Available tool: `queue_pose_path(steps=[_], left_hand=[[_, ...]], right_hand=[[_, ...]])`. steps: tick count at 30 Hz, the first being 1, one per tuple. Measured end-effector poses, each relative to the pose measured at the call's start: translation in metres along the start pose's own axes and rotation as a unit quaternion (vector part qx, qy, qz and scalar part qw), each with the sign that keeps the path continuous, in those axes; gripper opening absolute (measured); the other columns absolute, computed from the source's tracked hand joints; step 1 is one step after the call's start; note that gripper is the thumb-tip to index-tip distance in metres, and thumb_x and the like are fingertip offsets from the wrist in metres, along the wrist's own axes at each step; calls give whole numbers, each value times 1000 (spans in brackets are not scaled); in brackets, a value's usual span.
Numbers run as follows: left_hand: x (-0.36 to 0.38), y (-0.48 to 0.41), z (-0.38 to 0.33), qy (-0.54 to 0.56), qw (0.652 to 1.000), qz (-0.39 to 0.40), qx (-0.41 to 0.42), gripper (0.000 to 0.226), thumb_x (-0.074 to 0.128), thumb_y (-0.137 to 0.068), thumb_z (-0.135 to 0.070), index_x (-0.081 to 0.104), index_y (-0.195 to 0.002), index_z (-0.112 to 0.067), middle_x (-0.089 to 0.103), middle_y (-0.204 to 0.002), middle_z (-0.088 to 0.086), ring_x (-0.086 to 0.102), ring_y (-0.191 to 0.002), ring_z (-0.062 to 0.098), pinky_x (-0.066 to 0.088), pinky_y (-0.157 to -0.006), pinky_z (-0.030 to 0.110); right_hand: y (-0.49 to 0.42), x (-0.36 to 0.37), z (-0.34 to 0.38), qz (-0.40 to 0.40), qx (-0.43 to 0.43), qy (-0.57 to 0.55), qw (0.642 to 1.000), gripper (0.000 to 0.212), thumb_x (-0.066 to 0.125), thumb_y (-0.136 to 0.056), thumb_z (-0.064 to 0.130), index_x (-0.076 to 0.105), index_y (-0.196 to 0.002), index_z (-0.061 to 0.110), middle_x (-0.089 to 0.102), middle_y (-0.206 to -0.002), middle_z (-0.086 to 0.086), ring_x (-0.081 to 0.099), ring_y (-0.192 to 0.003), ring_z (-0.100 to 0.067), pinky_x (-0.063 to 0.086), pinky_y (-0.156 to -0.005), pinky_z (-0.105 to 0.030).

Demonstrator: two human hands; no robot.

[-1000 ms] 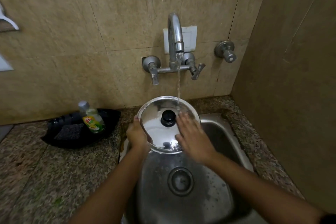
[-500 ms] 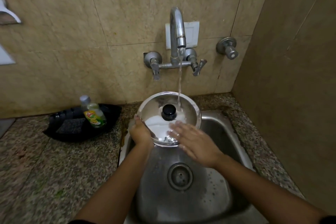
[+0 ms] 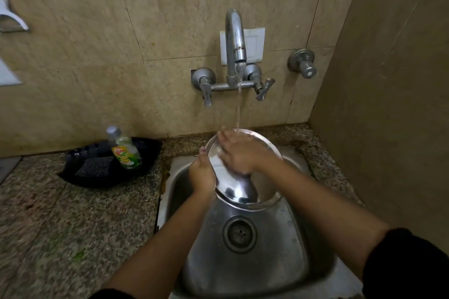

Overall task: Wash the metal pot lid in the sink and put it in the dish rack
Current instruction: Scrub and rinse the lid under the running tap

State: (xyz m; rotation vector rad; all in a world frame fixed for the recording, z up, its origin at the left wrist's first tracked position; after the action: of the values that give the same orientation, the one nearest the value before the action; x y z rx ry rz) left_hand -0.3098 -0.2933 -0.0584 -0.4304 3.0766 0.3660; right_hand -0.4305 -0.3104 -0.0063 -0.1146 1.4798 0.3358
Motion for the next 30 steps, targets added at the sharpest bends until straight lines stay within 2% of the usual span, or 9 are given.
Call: queue_pose_path(steps=[4, 9, 12, 18, 21, 24, 26, 28, 30], left_hand=[[-1, -4, 4, 54, 998, 8, -28, 48, 39, -98, -43, 67, -72, -14, 70, -77, 10, 68, -77, 26, 53, -80, 35], [-25, -7, 9, 64, 996, -42, -45, 44, 39, -99, -41, 59, -69, -15, 63, -70, 6, 60, -68, 22, 48, -65, 29], [-33, -18, 19, 89, 992, -44, -77, 42, 43, -93, -48, 61, -72, -17, 66, -78, 10, 65, -78, 30, 54, -83, 40], [-28, -19, 47, 66, 969, 96, -216, 49, 39, -97, -47, 65, -104, -6, 71, -87, 11, 64, -81, 25, 54, -82, 37], [-32, 2, 61, -28, 936, 212, -279, 77, 20, -88, -72, 60, -68, -10, 51, -50, 2, 42, -38, 11, 34, -39, 15], [-44, 16, 75, -100, 943, 171, -267, 81, 12, -77, -83, 52, -62, -14, 40, -44, 1, 37, -37, 13, 32, -40, 14], [-44, 23, 83, -50, 957, 137, -253, 89, 12, -78, -79, 65, -82, -9, 62, -59, 21, 65, -58, 26, 49, -59, 25], [-40, 37, 89, 25, 956, 127, -265, 84, 13, -92, -65, 58, -126, -4, 63, -118, 28, 59, -115, 37, 46, -88, 34], [-33, 51, 92, 107, 943, 147, -277, 73, 15, -94, -62, 53, -131, -11, 60, -126, 17, 56, -115, 36, 46, -86, 37]], right_hand=[[50, 23, 54, -159, -110, 47, 980, 56, 26, -95, 32, 36, -146, 9, 38, -153, -7, 31, -142, -19, 10, -116, -32], [93, 50, 7, -108, -177, -38, 978, 53, 26, -102, 41, 14, -152, 32, 9, -160, 14, -1, -147, -2, -2, -119, -29], [105, 48, -31, -147, -130, -34, 980, 65, 34, -97, 51, 10, -153, 28, 7, -161, 9, 0, -148, -4, 10, -120, -35], [118, 17, -27, -285, -216, -61, 932, 37, 44, -99, 25, 57, -131, 13, 56, -138, -2, 48, -131, -13, 33, -111, -25], [117, -12, -26, -338, -130, -165, 917, 23, 50, -96, 28, 63, -114, 19, 73, -102, -5, 67, -92, -16, 46, -80, -17], [99, -4, -42, -306, 18, -296, 905, 23, 55, -95, 28, 63, -113, 16, 72, -95, -1, 66, -85, -13, 50, -72, -29], [91, 17, -51, -293, 67, -386, 872, 23, 58, -94, 28, 64, -111, 14, 72, -99, 1, 66, -92, -11, 49, -78, -30], [85, 44, -61, -284, 113, -481, 822, 16, 59, -93, 23, 67, -104, 14, 72, -99, -2, 66, -96, -17, 50, -84, -34], [85, 74, -70, -260, 189, -584, 745, 8, 61, -92, 17, 69, -92, 17, 71, -91, -6, 66, -90, -24, 51, -83, -40]])
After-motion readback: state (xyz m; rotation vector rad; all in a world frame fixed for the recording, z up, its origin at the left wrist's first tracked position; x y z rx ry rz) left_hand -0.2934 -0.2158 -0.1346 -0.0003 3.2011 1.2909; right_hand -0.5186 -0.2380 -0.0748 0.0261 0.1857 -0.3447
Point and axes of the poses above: each hand's wrist, its own y-axis away from the middle knuckle, its own x-axis out of the palm, z = x × y, the point moved 8 cm from there along -y, towards the middle knuckle
